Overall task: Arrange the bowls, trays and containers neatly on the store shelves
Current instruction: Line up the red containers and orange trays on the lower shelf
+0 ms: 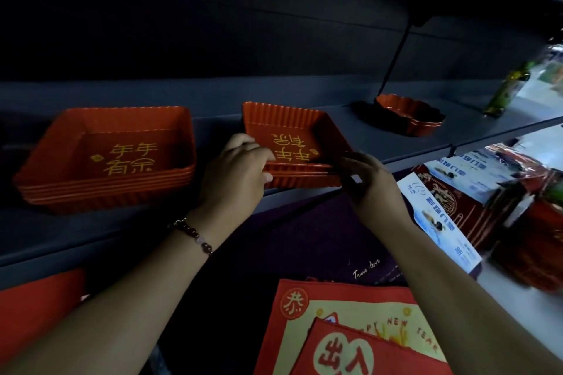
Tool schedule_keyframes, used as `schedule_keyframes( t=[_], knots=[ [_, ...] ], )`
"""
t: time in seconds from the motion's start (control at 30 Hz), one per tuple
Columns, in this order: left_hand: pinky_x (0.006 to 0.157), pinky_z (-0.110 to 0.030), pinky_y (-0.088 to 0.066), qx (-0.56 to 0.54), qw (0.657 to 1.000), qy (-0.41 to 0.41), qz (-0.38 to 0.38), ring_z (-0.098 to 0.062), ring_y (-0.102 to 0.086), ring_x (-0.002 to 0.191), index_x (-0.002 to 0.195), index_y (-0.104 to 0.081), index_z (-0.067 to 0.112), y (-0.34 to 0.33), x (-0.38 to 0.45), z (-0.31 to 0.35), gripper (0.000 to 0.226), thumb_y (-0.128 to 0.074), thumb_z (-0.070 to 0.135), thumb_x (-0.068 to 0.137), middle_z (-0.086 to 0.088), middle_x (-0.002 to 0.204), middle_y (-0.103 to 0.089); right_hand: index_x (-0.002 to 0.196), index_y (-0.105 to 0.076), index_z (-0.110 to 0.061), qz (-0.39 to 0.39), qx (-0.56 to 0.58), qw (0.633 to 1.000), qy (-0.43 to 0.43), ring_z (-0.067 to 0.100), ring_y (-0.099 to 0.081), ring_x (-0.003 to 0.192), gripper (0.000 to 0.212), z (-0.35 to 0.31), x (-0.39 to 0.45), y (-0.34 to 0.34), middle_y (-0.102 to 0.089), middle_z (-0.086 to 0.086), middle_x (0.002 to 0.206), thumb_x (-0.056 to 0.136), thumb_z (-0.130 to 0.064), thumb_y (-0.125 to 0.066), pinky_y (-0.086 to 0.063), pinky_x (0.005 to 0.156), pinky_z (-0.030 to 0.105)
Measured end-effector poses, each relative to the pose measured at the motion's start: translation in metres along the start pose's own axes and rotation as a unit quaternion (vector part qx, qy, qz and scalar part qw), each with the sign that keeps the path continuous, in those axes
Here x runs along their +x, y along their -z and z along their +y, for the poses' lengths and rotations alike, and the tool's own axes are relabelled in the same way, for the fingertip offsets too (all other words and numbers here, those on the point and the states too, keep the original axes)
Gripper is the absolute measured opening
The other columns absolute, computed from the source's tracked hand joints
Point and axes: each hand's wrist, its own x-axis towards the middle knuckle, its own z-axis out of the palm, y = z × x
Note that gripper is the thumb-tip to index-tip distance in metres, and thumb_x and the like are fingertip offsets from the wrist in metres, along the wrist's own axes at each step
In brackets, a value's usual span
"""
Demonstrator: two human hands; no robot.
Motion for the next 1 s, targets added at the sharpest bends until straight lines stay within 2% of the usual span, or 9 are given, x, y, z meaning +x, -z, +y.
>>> schedule_keyframes(
  t=[0.1, 0.23, 0.37, 0.53, 0.63, 0.73, 0.83, 0.9, 1.0],
  knots=[
    [0.092, -0.026, -0.036, -0.019, 1.000, -0.005, 0.003, -0.010, -0.044, 0.118, 0.106, -0.069, 0.021, 0.000, -0.002, 0.001, 0.022, -0.069, 0.029, 0.085, 0.004, 0.115, -0.059, 0.118, -0.068, -0.012, 0.026, -0.045, 0.999, 0.007, 0.030, -0.054, 0.120, 0.039, -0.001, 0.000, 0.003, -0.063, 0.013, 0.123, 0.084, 0.006, -0.062, -0.038, 0.095, 0.029],
    [0.085, -0.021, -0.032, -0.065, 0.997, -0.003, 0.034, -0.008, -0.050, 0.108, 0.097, -0.071, 0.021, 0.010, -0.001, 0.012, 0.020, -0.064, 0.037, 0.088, 0.007, 0.106, -0.062, 0.122, -0.065, -0.010, 0.076, -0.062, 0.995, -0.024, 0.031, -0.048, 0.125, 0.046, -0.014, 0.002, 0.008, -0.059, 0.015, 0.130, 0.083, 0.011, -0.055, -0.035, 0.103, 0.032],
    [0.092, -0.018, -0.026, -0.067, 0.995, -0.009, 0.076, -0.011, -0.047, 0.119, 0.101, -0.070, 0.018, 0.030, -0.003, 0.012, 0.020, -0.064, 0.032, 0.089, 0.001, 0.118, -0.062, 0.128, -0.061, -0.016, 0.086, -0.076, 0.993, -0.022, 0.024, -0.043, 0.126, 0.051, -0.028, 0.005, 0.011, -0.056, 0.009, 0.132, 0.083, 0.006, -0.051, -0.032, 0.101, 0.028],
    [0.097, -0.023, -0.028, -0.041, 0.994, -0.009, 0.099, -0.017, -0.046, 0.126, 0.102, -0.071, 0.015, 0.058, -0.019, -0.006, 0.020, -0.066, 0.027, 0.088, -0.006, 0.124, -0.062, 0.127, -0.061, -0.015, 0.093, -0.049, 0.994, 0.031, 0.025, -0.043, 0.126, 0.043, -0.059, 0.002, 0.009, -0.058, 0.008, 0.129, 0.087, 0.000, -0.053, -0.033, 0.102, 0.033],
    [0.097, -0.024, -0.028, -0.012, 0.996, 0.009, 0.092, -0.019, -0.047, 0.126, 0.100, -0.072, 0.015, 0.075, -0.037, -0.029, 0.018, -0.067, 0.026, 0.087, -0.008, 0.122, -0.063, 0.122, -0.065, -0.015, 0.073, -0.051, 0.993, 0.081, 0.027, -0.053, 0.114, 0.040, -0.081, 0.001, -0.004, -0.064, 0.008, 0.119, 0.084, -0.003, -0.062, -0.041, 0.091, 0.034],
    [0.097, -0.023, -0.028, 0.018, 0.994, 0.034, 0.099, -0.018, -0.048, 0.125, 0.101, -0.072, 0.014, 0.099, -0.054, -0.054, 0.018, -0.067, 0.025, 0.087, -0.007, 0.121, -0.064, 0.114, -0.069, -0.013, 0.073, -0.030, 0.987, 0.137, 0.024, -0.059, 0.099, 0.038, -0.108, 0.001, -0.023, -0.069, 0.005, 0.107, 0.078, -0.001, -0.072, -0.040, 0.079, 0.026],
    [0.099, -0.025, -0.030, 0.041, 0.991, 0.056, 0.114, -0.016, -0.048, 0.125, 0.102, -0.072, 0.013, 0.123, -0.069, -0.079, 0.019, -0.067, 0.025, 0.088, -0.006, 0.119, -0.066, 0.115, -0.069, -0.016, 0.065, -0.011, 0.984, 0.165, 0.020, -0.059, 0.098, 0.036, -0.140, 0.006, -0.044, -0.069, 0.002, 0.110, 0.082, -0.003, -0.068, -0.043, 0.077, 0.024],
    [0.099, -0.026, -0.031, 0.052, 0.989, 0.069, 0.121, -0.017, -0.048, 0.127, 0.102, -0.072, 0.012, 0.135, -0.078, -0.095, 0.018, -0.067, 0.023, 0.088, -0.006, 0.117, -0.067, 0.116, -0.068, -0.015, 0.049, 0.004, 0.982, 0.180, 0.020, -0.059, 0.095, 0.036, -0.160, 0.007, -0.058, -0.069, 0.002, 0.109, 0.082, -0.003, -0.067, -0.048, 0.074, 0.028],
    [0.100, -0.026, -0.031, 0.056, 0.987, 0.089, 0.121, -0.014, -0.046, 0.129, 0.104, -0.071, 0.015, 0.148, -0.089, -0.116, 0.018, -0.066, 0.024, 0.089, -0.003, 0.119, -0.066, 0.118, -0.067, -0.016, 0.023, 0.021, 0.983, 0.182, 0.022, -0.058, 0.096, 0.043, -0.184, 0.009, -0.074, -0.069, 0.001, 0.108, 0.077, -0.003, -0.071, -0.046, 0.071, 0.030]
  ],
)
